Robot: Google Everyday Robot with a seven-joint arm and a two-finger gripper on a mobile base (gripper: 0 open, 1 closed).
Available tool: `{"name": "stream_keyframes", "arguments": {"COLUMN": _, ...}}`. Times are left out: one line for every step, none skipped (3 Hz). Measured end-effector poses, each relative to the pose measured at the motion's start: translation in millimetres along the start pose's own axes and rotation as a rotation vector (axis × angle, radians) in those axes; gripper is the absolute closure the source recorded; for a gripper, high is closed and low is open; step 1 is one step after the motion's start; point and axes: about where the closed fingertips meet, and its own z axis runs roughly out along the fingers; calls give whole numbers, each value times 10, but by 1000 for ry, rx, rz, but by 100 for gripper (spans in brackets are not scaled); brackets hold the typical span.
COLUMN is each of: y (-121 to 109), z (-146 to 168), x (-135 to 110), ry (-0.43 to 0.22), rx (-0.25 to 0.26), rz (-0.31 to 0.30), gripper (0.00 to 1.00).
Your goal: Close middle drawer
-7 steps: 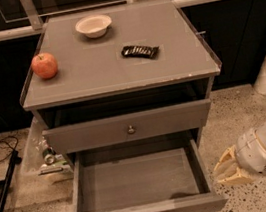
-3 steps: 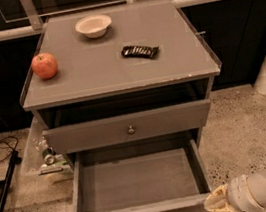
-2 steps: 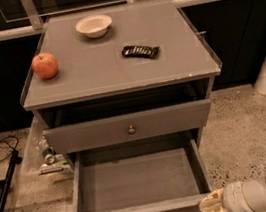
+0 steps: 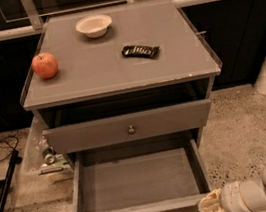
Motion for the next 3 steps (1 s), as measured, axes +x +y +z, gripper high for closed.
{"name": "stream_keyframes", "arguments": {"y": -72, "z": 152, "x": 89, "ry": 6, "rx": -8, "rz": 2, "gripper": 100}}
{"name": "stream_keyframes", "arguments": {"y": -121, "z": 306, "x": 192, "ry": 25, "rx": -6, "rz": -8, "gripper": 100}}
{"name": "stream_keyframes", "arguments": {"y": -54, "z": 522, "x": 369, "ry": 59, "rx": -8, "rz": -20, "gripper": 100}}
